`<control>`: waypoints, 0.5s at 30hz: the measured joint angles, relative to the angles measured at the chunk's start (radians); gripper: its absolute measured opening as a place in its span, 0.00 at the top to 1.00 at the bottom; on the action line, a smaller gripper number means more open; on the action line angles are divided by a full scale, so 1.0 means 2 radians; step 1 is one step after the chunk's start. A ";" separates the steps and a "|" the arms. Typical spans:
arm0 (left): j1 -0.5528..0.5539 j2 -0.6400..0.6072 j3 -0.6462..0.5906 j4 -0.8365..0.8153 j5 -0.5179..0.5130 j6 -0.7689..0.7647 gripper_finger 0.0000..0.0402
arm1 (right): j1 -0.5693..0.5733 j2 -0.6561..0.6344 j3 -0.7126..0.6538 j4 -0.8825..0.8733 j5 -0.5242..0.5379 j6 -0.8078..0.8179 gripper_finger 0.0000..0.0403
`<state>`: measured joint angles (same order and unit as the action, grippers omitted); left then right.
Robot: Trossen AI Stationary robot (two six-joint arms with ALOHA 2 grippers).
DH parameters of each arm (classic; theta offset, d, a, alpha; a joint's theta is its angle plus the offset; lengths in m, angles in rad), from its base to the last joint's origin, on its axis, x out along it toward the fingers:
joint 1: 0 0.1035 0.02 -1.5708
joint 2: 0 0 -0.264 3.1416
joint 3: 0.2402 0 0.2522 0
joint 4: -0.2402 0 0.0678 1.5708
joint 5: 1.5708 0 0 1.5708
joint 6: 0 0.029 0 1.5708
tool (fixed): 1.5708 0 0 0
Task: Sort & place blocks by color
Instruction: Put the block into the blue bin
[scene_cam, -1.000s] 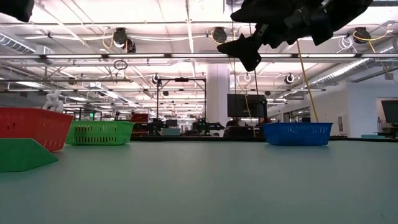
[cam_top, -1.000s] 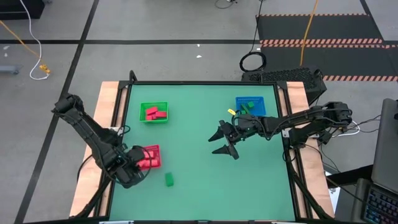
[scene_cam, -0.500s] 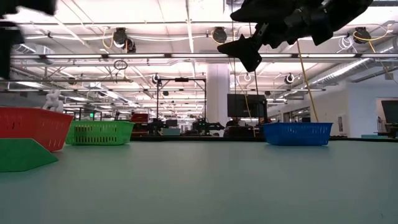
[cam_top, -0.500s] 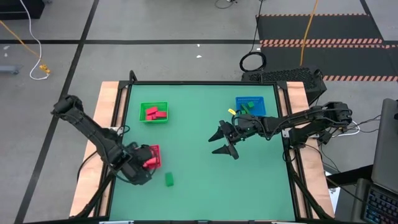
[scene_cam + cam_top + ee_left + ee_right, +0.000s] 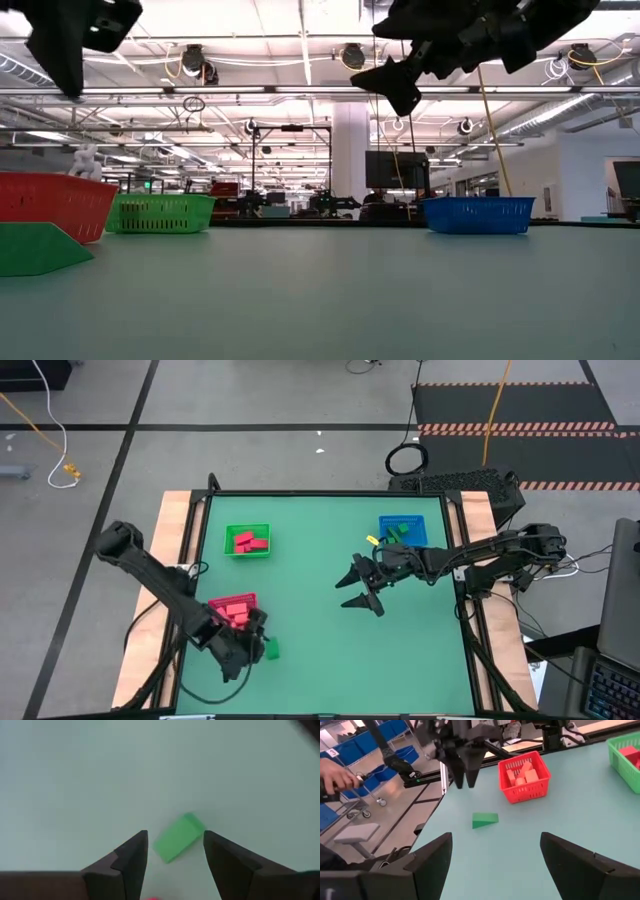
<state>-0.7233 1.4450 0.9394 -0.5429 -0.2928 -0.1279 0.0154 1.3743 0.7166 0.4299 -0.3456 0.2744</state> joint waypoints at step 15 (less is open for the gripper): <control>0.035 0.084 0.000 -0.003 0.034 0.266 0.31 | 0.000 0.000 -0.001 -0.042 0.001 0.007 0.27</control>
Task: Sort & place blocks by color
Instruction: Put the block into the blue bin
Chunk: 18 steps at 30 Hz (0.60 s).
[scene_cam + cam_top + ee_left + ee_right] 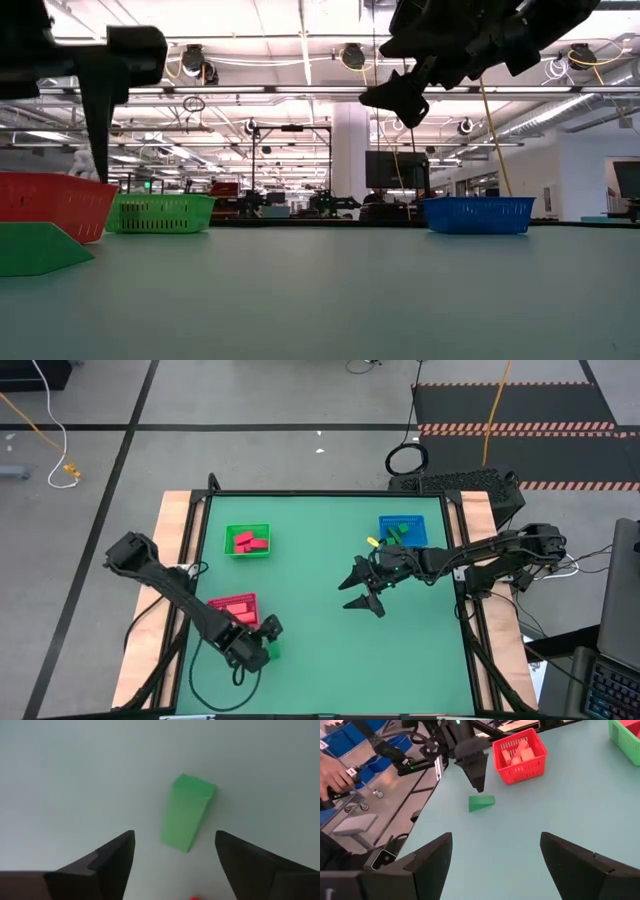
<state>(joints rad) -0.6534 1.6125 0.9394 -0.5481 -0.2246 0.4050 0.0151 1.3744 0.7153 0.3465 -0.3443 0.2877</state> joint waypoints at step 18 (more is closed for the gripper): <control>0.019 0.045 0.000 0.056 0.063 0.116 0.44 | -0.001 0.000 0.000 0.000 0.001 -0.061 0.27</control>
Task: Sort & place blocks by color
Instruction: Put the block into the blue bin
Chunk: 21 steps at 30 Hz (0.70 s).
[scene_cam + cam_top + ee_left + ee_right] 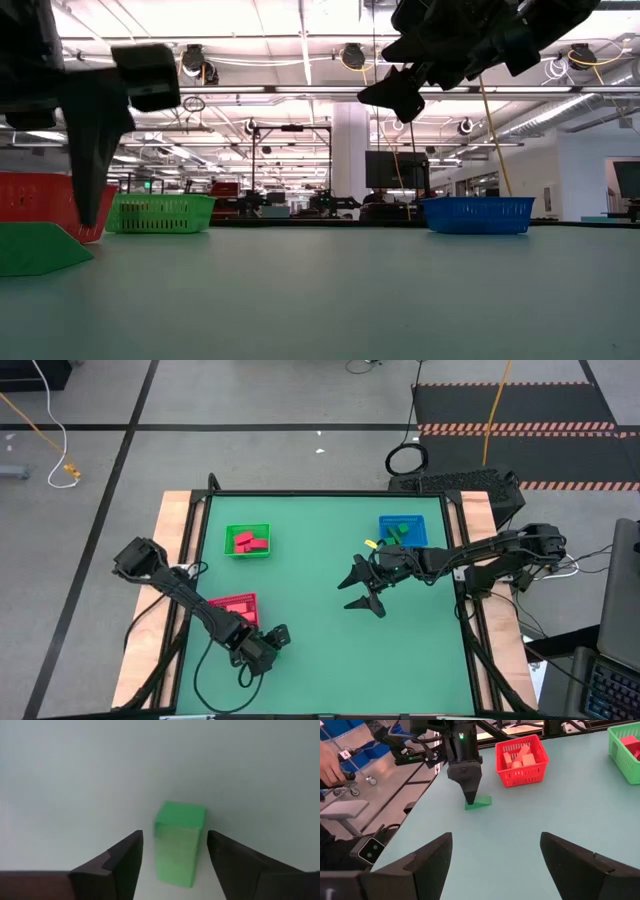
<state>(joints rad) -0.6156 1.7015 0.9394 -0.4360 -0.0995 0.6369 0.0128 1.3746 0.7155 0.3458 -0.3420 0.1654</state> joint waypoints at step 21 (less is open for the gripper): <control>0.015 0.020 0.001 0.021 0.048 0.006 0.68 | 0.000 0.000 0.000 0.000 0.000 -0.001 0.27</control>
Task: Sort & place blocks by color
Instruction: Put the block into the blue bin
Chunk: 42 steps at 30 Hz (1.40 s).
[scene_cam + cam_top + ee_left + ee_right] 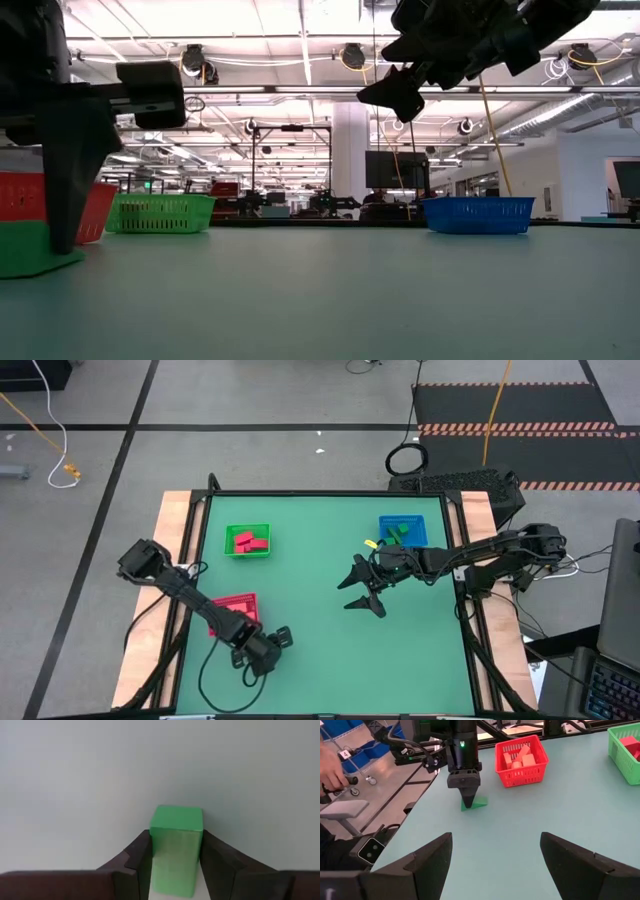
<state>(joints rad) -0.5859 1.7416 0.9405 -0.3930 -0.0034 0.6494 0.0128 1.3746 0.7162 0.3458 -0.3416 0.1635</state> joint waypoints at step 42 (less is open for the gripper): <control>0.182 -0.010 0.196 -0.042 -0.400 -0.151 0.68 | -0.030 -0.006 0.000 0.078 0.185 0.202 0.27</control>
<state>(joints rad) -0.2222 1.7206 1.3315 -0.4768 -0.8028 0.3480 -0.0470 1.3617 0.7170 0.5011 0.0292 0.5682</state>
